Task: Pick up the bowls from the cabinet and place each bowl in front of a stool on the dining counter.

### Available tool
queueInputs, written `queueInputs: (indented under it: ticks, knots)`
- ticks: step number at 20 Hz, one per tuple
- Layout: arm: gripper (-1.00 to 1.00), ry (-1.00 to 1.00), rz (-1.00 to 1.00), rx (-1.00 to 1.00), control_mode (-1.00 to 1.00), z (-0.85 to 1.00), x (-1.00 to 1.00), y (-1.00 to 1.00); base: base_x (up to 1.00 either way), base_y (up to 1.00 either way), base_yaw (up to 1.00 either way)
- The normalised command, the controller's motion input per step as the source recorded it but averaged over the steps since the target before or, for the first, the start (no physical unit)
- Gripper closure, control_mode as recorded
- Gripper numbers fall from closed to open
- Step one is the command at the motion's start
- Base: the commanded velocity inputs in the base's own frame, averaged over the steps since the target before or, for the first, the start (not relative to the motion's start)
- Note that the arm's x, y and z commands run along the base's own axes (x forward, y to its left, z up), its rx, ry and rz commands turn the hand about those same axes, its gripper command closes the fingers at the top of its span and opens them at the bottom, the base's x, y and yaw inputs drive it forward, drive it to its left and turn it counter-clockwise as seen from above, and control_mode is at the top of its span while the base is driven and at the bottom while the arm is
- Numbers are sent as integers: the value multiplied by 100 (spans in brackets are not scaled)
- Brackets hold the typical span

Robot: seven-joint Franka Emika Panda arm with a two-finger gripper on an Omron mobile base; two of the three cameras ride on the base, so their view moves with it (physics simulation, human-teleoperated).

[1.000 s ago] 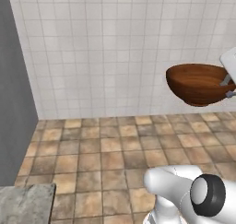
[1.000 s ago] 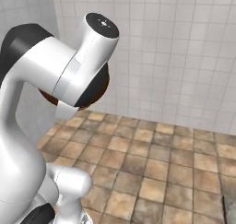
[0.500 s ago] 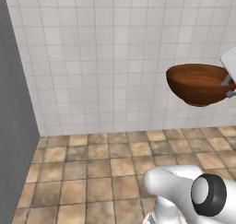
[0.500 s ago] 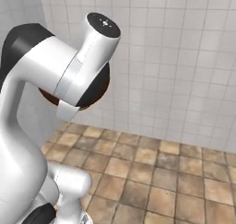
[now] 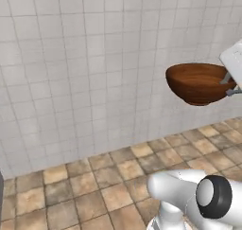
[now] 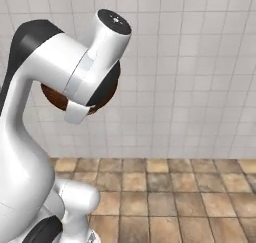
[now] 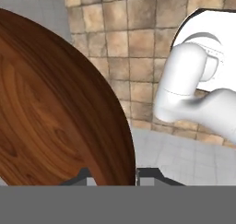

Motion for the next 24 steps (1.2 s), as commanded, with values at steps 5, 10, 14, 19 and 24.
queueInputs:
  ticks: [5,10,14,19,24]
  knots:
    - [100,0,0,0,100,0,0,0,0,0,-100]
    - [100,0,0,0,100,0,0,0,0,0,-100]
    - [100,0,0,0,100,0,0,0,34,17,-86]
    - [100,0,0,0,100,0,0,0,72,58,-69]
    - [100,0,0,0,100,0,0,0,90,100,-45]
